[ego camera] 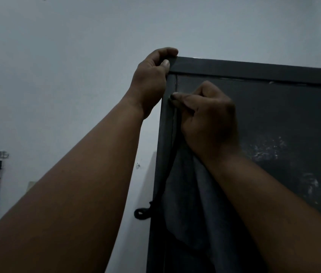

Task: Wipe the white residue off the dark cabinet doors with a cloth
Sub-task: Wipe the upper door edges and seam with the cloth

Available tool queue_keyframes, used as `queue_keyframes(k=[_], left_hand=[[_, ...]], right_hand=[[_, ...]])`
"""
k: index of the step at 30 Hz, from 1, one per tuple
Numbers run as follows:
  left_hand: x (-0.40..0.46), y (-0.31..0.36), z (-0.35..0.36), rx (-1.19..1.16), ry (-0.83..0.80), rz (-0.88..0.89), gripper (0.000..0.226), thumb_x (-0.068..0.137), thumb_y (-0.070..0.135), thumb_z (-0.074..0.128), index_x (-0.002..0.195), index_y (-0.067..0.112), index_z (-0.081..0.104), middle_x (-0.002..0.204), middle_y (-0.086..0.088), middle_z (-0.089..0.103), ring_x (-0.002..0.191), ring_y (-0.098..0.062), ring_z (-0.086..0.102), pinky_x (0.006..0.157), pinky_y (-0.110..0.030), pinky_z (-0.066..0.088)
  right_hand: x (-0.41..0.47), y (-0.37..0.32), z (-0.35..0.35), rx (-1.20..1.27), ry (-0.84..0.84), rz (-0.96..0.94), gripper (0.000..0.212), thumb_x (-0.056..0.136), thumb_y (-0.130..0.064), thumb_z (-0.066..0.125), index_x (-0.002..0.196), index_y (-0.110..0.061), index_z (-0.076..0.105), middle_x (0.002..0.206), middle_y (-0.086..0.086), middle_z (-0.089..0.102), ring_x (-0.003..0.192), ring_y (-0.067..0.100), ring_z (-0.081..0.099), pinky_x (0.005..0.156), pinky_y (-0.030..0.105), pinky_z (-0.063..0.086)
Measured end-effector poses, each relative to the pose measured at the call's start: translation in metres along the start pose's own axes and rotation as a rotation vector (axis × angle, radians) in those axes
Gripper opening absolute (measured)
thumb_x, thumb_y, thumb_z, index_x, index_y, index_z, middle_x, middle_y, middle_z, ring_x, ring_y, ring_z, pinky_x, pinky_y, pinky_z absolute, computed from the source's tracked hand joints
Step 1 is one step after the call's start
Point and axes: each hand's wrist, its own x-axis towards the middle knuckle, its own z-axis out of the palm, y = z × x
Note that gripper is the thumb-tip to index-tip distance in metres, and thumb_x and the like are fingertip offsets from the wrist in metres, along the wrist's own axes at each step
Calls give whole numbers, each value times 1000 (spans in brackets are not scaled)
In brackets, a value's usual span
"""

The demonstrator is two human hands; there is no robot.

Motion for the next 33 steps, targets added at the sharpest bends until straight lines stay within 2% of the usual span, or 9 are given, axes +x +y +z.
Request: queue_keyframes(k=[5, 9, 12, 17, 20, 23, 27, 29, 33], left_hand=[[-2, 1, 2, 3, 2, -6, 31, 110, 3, 39, 126, 13, 64, 123, -1, 64, 106, -11, 61, 94, -25, 55], [-5, 0, 4, 19, 16, -3, 31, 110, 3, 39, 127, 13, 63, 124, -1, 64, 108, -12, 60, 100, -31, 56], [-7, 3, 5, 61, 9, 2, 32, 110, 4, 38, 128, 15, 61, 123, 1, 63, 108, -11, 60, 102, -32, 56], [-9, 4, 11, 59, 39, -12, 33, 109, 2, 37, 128, 16, 61, 132, -4, 63, 124, -22, 61, 108, -39, 52], [-12, 3, 13, 81, 61, 4, 35, 109, 3, 37, 132, 14, 60, 134, -4, 63, 127, -22, 60, 109, -39, 51], [-13, 1, 14, 117, 69, 24, 36, 110, 4, 36, 136, 14, 59, 137, -3, 61, 130, -22, 57, 112, -41, 48], [-13, 0, 13, 165, 56, 39, 36, 111, 6, 35, 140, 14, 56, 140, -4, 59, 132, -21, 55, 113, -41, 48], [-13, 1, 12, 167, 50, 36, 36, 111, 6, 34, 139, 14, 55, 140, -4, 58, 131, -20, 56, 112, -40, 49], [-13, 3, 13, 166, 48, 34, 36, 110, 4, 35, 138, 15, 55, 139, -3, 58, 129, -18, 56, 111, -37, 49]], right_hand=[[24, 2, 8, -40, 59, 150, 27, 102, -25, 60, 97, -10, 81, 85, 11, 60, 76, 28, 58, 72, 44, 49], [-1, -8, 7, -3, 13, 28, 23, 102, -16, 64, 92, -3, 80, 78, 11, 54, 67, 27, 53, 60, 40, 46], [-27, -5, -6, -7, -46, -23, 16, 100, -14, 67, 104, -5, 80, 79, 11, 56, 68, 29, 54, 61, 47, 50], [-8, 18, -20, -125, 75, 148, 28, 103, -27, 60, 98, -9, 81, 80, 11, 57, 71, 33, 57, 66, 44, 49], [17, 20, -14, -130, 49, 234, 34, 104, -33, 55, 101, -12, 81, 89, 10, 59, 80, 28, 58, 74, 41, 48], [6, 2, -3, -81, -5, 145, 30, 105, -26, 56, 99, -9, 80, 86, 10, 57, 76, 27, 56, 68, 40, 46], [-36, -9, -9, -23, -39, 36, 16, 101, -14, 66, 105, -6, 79, 80, 10, 55, 69, 28, 53, 63, 46, 49], [-40, 0, -15, -29, -24, 45, 16, 101, -16, 68, 108, -9, 80, 80, 10, 57, 70, 29, 55, 65, 49, 51], [-17, 11, -19, -119, 76, 152, 22, 103, -23, 63, 100, -10, 81, 81, 11, 57, 72, 32, 57, 68, 47, 50]])
